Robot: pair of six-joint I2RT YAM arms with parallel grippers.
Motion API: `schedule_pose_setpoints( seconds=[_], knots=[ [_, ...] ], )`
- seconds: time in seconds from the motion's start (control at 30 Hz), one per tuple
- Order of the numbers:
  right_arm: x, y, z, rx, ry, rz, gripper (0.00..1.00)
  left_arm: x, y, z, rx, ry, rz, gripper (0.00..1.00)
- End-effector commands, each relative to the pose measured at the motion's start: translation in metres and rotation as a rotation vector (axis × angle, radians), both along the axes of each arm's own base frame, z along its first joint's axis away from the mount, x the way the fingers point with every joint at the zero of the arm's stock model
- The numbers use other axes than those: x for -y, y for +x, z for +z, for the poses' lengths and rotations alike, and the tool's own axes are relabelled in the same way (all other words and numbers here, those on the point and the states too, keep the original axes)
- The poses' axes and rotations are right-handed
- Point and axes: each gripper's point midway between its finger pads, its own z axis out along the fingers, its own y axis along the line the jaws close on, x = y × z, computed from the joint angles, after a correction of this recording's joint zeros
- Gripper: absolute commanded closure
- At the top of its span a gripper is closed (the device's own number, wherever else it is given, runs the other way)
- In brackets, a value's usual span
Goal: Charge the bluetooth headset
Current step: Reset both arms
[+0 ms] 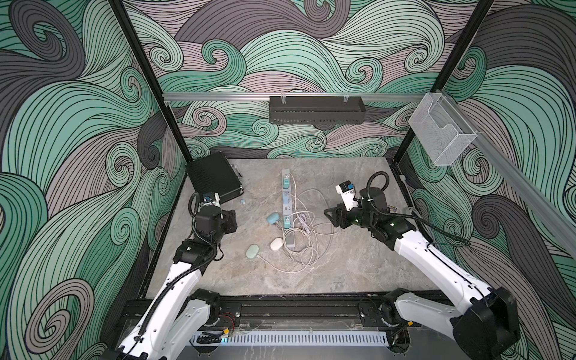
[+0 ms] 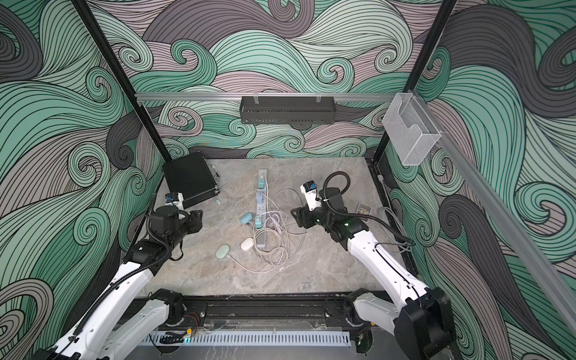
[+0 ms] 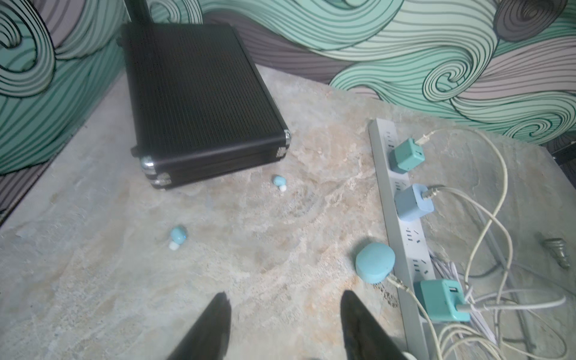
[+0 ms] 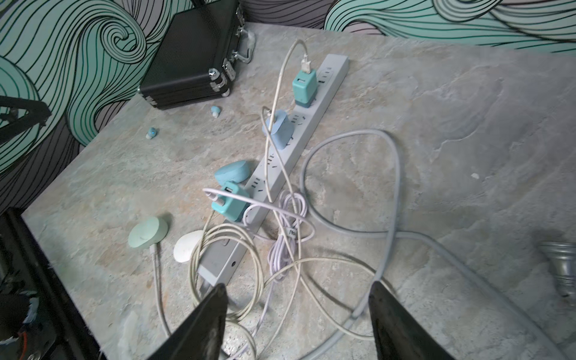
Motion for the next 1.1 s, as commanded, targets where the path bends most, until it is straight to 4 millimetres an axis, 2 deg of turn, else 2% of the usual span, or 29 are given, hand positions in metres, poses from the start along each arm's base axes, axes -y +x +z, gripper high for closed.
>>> schedule_pose_setpoints(
  seconds=[0.0, 0.07, 0.17, 0.27, 0.4, 0.5, 0.63, 0.8, 0.93, 1.03, 1.07],
  knots=[
    [0.021, 0.022, 0.008, 0.096, -0.037, -0.083, 0.28, -0.023, 0.010, 0.012, 0.110, 0.097, 0.093, 0.42],
    [0.042, 0.031, 0.006, 0.152, -0.080, -0.161, 0.27, -0.034, 0.013, 0.005, 0.139, 0.125, 0.151, 0.39],
    [0.082, 0.042, -0.002, 0.236, -0.150, -0.307, 0.18, -0.048, 0.019, -0.010, 0.153, 0.178, 0.221, 0.39],
    [0.125, 0.047, -0.023, 0.238, -0.211, -0.455, 0.13, -0.064, 0.021, -0.028, 0.096, 0.209, 0.320, 0.39],
    [0.164, 0.048, -0.052, 0.173, -0.182, -0.578, 0.13, -0.070, 0.036, -0.030, 0.100, 0.265, 0.351, 0.40],
    [0.175, 0.050, -0.061, 0.197, -0.171, -0.617, 0.13, -0.076, 0.039, -0.043, 0.068, 0.302, 0.373, 0.40],
    [0.175, 0.054, -0.073, 0.211, -0.167, -0.615, 0.13, -0.070, 0.044, -0.069, 0.042, 0.320, 0.311, 0.40],
    [0.173, 0.067, -0.079, 0.258, -0.154, -0.610, 0.13, -0.058, 0.061, -0.065, 0.156, 0.324, 0.213, 0.39],
    [0.171, 0.079, -0.089, 0.267, -0.167, -0.596, 0.13, -0.051, 0.080, -0.070, 0.119, 0.380, 0.125, 0.41],
    [0.178, 0.083, -0.084, 0.320, -0.188, -0.618, 0.13, -0.056, 0.086, -0.088, 0.142, 0.356, 0.118, 0.40],
    [0.180, 0.083, -0.090, 0.304, -0.183, -0.624, 0.13, -0.059, 0.087, -0.095, 0.149, 0.337, 0.116, 0.40]
  ],
)
